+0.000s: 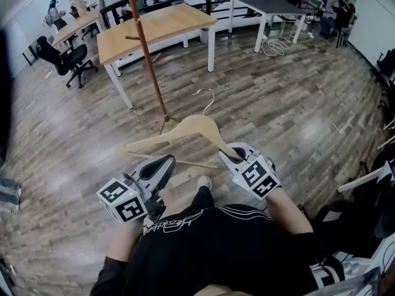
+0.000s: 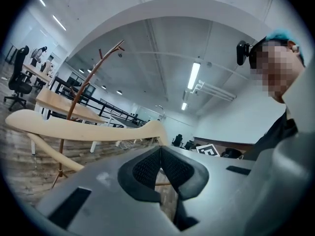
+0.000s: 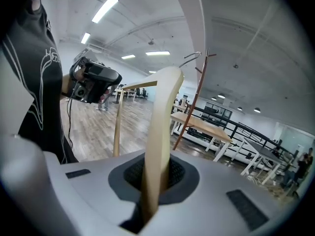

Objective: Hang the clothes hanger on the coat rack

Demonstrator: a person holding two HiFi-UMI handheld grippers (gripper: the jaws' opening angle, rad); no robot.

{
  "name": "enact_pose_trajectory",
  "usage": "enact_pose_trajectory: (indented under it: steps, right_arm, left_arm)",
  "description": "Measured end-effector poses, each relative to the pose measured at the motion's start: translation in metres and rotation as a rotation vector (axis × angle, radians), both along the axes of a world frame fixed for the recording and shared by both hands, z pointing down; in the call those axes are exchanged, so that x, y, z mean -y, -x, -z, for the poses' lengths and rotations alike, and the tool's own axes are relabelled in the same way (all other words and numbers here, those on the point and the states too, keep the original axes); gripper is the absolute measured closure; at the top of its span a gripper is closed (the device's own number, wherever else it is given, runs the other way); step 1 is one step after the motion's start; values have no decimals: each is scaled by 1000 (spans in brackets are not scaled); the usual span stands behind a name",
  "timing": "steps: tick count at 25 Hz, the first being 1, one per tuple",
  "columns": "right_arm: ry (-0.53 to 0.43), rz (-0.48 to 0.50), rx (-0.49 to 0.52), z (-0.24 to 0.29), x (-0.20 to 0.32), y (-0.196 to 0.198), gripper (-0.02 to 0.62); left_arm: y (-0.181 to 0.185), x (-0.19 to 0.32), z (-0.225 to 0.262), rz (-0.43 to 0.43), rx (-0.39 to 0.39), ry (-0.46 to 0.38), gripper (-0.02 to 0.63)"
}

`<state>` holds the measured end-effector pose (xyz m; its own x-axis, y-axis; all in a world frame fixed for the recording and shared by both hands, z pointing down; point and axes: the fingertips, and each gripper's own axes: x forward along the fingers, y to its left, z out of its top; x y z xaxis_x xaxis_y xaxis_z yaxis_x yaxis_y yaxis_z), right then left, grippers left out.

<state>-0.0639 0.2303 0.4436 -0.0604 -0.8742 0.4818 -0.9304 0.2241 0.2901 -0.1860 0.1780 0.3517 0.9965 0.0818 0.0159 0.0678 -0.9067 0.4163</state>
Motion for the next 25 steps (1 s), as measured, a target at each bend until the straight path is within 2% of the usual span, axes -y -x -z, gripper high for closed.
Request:
enact_pose_trajectory:
  steps: [7,13,25]
  right_arm:
    - [13,11,10,-16,19,-13,555]
    - [37,-4,25,-28,54,-46,555]
    - [85,-27,24,-46,183,-156,555]
  left_arm:
    - [-11,23,-18,25,21,29,598]
    - [-46,61,-28,10,43,51,598]
    - [-162,207,-45,7,85,97,598]
